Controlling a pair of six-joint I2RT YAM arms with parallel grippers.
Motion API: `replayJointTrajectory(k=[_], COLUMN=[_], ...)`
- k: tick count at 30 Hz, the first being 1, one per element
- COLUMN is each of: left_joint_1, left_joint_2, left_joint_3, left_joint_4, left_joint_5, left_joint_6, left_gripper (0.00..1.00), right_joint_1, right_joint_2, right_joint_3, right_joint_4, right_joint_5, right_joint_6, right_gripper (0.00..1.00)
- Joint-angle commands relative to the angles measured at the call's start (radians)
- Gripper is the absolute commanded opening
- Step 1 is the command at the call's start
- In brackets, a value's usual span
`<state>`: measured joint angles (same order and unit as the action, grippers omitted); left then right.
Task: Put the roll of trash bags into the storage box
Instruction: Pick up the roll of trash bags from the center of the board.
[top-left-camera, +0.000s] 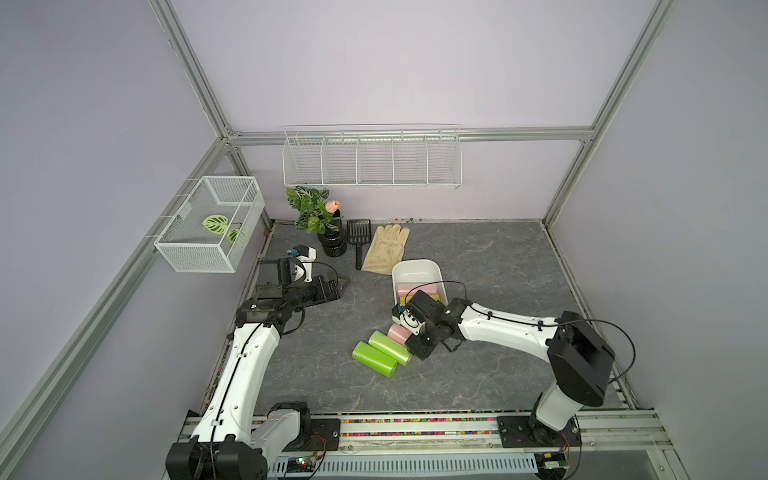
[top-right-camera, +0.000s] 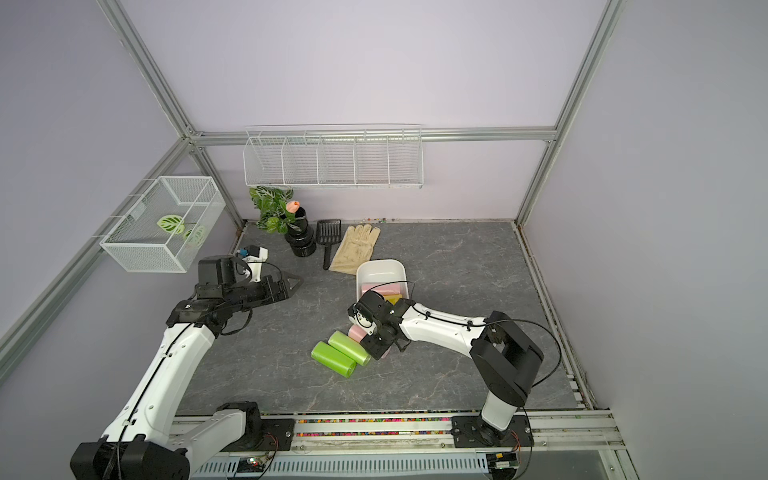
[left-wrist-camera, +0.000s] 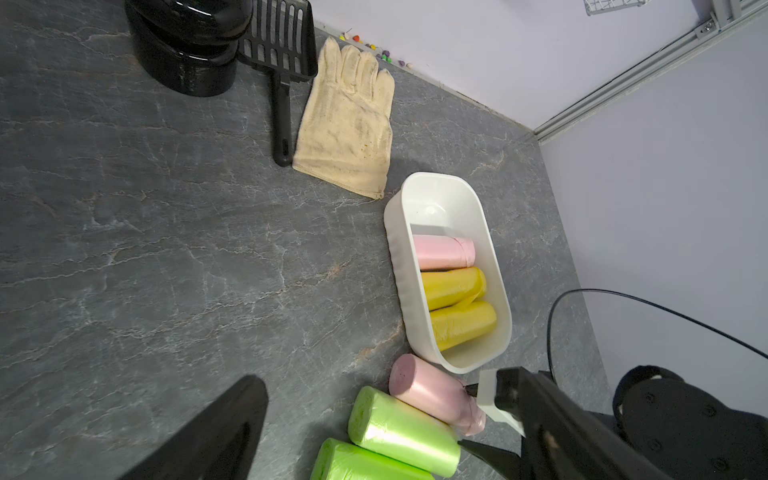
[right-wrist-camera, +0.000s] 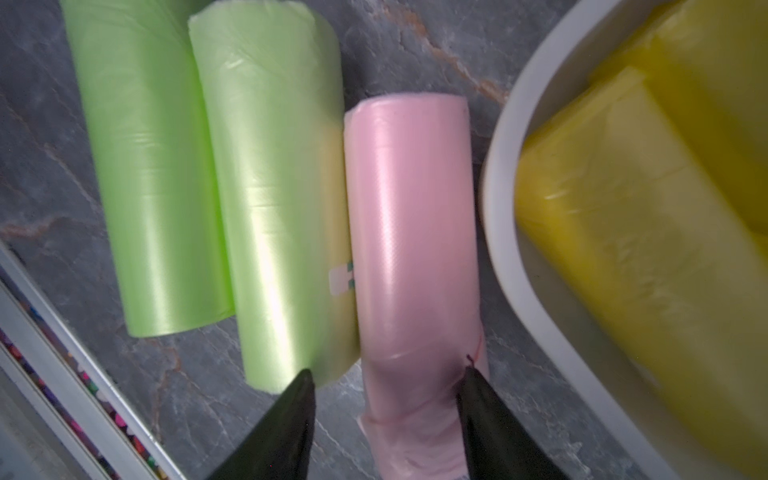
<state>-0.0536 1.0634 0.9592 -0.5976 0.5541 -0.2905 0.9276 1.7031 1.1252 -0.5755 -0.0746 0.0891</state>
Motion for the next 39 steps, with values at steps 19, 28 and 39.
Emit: replayJointTrajectory(k=[19, 28, 39], left_joint_1=[-0.003, -0.003, -0.003], left_joint_2=[-0.013, -0.012, -0.015], left_joint_3=[0.011, 0.01, 0.01], left_joint_4=[0.001, 0.003, 0.004], left_joint_5=[0.0, 0.001, 0.002], left_joint_6=[0.011, 0.012, 0.011], left_gripper=[1.0, 1.0, 1.0], right_joint_1=[0.028, 0.059, 0.103], right_joint_2=[0.135, 0.179, 0.11], right_joint_3=[0.066, 0.078, 0.077], right_joint_4=[-0.038, -0.037, -0.06], right_joint_5=[0.036, 0.053, 0.073], right_joint_6=[-0.018, -0.005, -0.028], right_gripper=[0.61, 0.46, 0.21])
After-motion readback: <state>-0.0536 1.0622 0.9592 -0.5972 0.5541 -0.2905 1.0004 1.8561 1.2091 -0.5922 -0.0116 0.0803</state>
